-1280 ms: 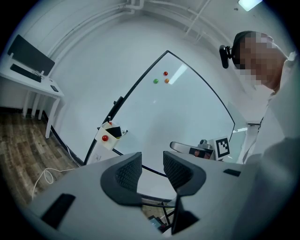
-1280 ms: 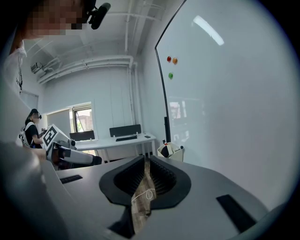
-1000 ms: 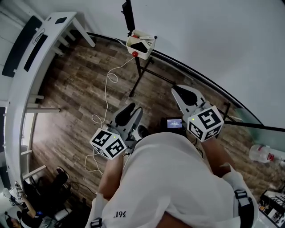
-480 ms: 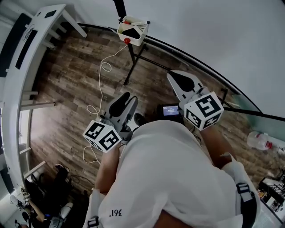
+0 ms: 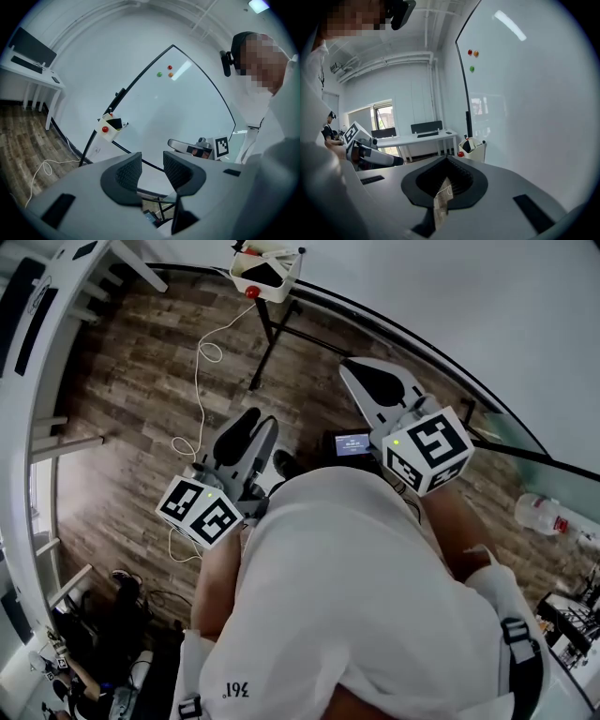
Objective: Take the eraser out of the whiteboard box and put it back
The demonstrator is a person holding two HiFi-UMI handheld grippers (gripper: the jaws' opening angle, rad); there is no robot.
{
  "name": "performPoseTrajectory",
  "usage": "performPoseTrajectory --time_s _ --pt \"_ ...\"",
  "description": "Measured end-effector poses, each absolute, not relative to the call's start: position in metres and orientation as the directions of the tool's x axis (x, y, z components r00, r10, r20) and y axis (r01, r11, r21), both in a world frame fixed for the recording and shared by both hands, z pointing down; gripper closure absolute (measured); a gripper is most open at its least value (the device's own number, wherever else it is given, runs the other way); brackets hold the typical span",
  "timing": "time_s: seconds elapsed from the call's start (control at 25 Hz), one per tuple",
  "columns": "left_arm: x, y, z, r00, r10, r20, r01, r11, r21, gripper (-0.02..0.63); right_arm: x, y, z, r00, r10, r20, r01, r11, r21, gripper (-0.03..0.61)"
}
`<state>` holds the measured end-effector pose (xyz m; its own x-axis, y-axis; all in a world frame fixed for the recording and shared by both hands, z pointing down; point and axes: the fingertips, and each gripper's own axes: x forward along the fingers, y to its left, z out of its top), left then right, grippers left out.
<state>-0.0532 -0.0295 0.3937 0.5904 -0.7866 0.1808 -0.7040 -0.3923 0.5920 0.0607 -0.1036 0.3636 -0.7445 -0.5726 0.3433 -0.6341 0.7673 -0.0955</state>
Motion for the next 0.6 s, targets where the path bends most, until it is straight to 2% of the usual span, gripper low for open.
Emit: performPoseTrajectory --time_s 0.6 --pt "-0.0548 -0.0369 0.3986 0.598 -0.777 0.198 -0.710 -0.399 0.581 0.465 0.0545 -0.1132 0.3672 -0.749 -0.572 0.334 -0.630 0.771 -0.091 0.554"
